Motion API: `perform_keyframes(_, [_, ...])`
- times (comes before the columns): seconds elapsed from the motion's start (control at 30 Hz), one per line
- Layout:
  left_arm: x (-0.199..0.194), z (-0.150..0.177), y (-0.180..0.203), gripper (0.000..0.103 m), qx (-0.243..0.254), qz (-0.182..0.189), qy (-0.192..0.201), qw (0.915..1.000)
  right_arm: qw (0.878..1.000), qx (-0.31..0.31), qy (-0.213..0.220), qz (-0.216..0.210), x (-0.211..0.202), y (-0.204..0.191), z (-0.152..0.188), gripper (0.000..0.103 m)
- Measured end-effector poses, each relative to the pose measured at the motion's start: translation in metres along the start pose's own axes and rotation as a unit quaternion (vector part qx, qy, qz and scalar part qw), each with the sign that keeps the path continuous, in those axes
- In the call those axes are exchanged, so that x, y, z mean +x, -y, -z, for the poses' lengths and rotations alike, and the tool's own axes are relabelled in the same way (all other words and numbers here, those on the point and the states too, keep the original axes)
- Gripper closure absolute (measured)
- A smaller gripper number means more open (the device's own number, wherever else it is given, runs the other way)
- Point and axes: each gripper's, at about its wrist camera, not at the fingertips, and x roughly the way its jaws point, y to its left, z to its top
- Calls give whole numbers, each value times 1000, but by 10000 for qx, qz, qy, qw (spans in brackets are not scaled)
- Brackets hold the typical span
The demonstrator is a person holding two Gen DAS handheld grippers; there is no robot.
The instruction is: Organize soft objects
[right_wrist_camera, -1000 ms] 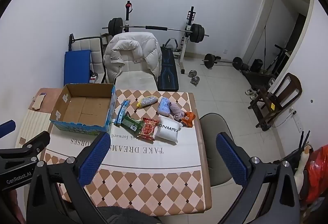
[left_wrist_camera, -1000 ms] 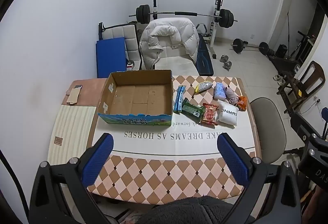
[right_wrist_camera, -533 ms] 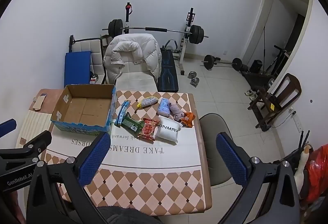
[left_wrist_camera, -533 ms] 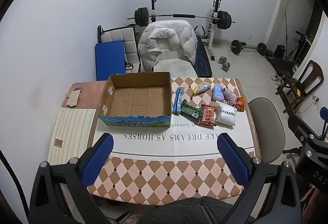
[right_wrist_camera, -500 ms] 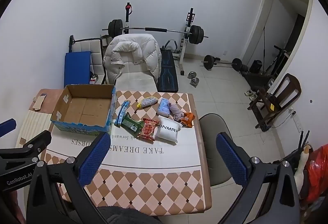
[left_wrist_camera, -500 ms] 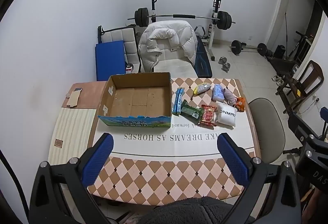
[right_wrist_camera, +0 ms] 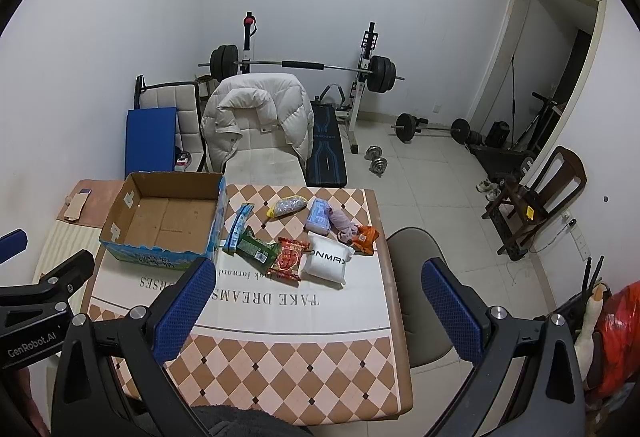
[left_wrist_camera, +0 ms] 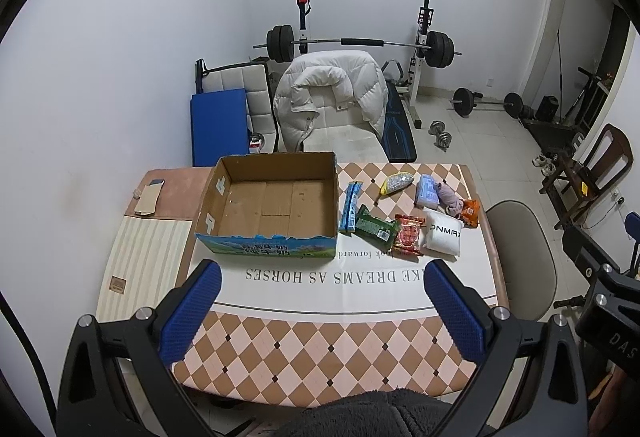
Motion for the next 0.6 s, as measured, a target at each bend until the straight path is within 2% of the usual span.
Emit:
perform_keyframes(0.13, [-1, 0, 0, 0, 0, 2, 3, 10000, 10000, -1, 11, -2, -2, 1, -13, 0])
perform_keyframes(0.6, [-4, -5, 2, 0, -13, -7, 30, 10000, 10000, 3, 93, 26, -13, 2, -16, 0])
